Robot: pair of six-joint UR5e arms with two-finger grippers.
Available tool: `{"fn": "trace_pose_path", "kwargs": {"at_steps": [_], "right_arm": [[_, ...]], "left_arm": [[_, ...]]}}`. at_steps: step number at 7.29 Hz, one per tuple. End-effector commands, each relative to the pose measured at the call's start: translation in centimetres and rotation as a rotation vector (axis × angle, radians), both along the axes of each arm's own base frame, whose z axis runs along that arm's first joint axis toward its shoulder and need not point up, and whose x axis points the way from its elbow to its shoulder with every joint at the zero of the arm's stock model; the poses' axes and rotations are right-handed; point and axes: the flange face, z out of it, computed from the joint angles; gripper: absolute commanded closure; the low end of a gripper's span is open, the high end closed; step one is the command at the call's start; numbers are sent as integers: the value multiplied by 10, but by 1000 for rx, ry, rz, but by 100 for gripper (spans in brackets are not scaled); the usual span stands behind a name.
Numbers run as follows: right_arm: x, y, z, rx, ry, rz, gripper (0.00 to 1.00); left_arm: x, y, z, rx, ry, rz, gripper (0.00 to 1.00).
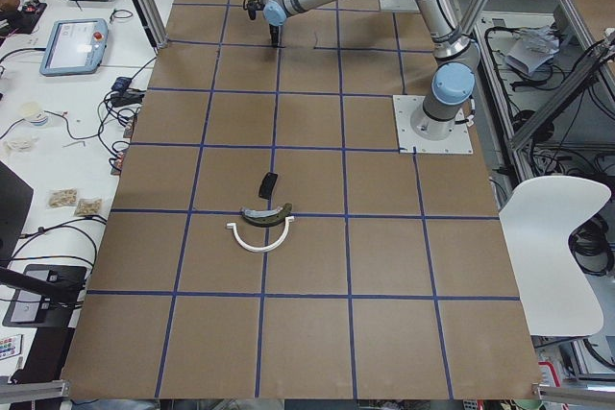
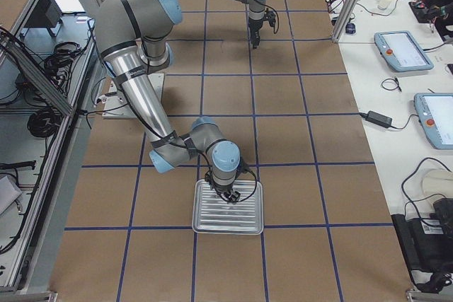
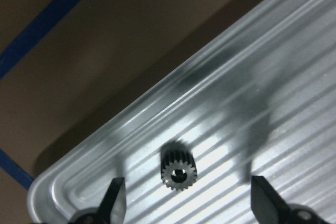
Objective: Place bearing gear from tray to pile
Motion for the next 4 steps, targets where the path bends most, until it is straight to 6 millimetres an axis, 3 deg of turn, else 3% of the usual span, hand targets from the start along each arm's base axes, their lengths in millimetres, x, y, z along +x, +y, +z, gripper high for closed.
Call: {"fn": "trace_pose_path", "kwargs": {"at_steps": [1, 3, 4], "right_arm": [[0, 4, -5, 4, -10, -13, 29], [1, 4, -3, -1, -16, -14, 32], [2, 4, -4, -3, -23, -26, 35]], "left_arm": [[-1, 1, 7, -6, 18, -2, 100], [13, -13, 39, -48, 24, 4, 100], [66, -40, 69, -59, 35, 14, 100]]}}
